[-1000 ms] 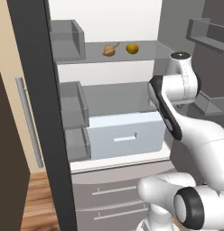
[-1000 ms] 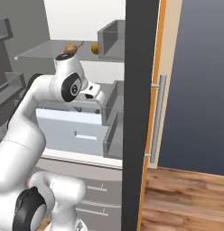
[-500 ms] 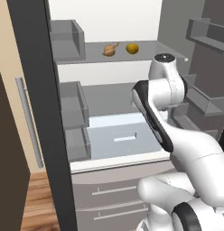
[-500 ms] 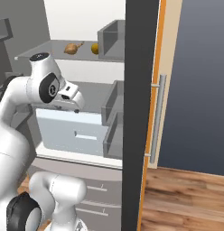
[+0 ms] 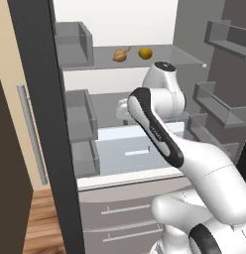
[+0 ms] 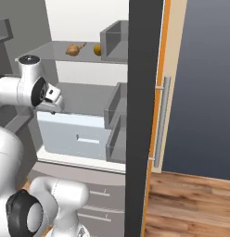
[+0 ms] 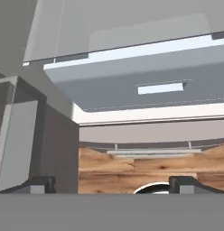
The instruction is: Grab the onion and lemon from the fridge, place them in the blender, close the lid, and turn on the blender to create a marinade.
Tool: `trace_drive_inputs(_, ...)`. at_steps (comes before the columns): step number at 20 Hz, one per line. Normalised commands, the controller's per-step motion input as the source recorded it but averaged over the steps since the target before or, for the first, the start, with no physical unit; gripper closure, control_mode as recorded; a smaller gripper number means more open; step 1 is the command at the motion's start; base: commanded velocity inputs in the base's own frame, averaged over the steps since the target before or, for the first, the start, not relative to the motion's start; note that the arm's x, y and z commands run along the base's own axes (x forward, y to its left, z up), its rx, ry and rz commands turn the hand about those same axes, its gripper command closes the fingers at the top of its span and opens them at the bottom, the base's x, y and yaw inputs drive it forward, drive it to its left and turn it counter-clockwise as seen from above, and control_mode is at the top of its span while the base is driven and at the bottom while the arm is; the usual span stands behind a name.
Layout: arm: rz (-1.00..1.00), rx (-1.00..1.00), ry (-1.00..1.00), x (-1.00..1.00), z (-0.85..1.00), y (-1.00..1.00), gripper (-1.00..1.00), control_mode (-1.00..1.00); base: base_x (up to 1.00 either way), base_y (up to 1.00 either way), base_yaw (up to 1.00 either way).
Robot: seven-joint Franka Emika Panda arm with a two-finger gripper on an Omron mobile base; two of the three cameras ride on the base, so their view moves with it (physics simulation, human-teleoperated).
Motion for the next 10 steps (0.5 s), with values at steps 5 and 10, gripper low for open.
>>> trace_drive_inputs(5,0.30,0.09,-0.08,0.12,-0.05,0.97,-1.00,-1.00,0.00,0.00,0.00)
trace_drive_inputs(10,0.22,0.01,-0.12,0.03,-0.01,0.87,-1.00,-1.00,0.00,0.00,0.00)
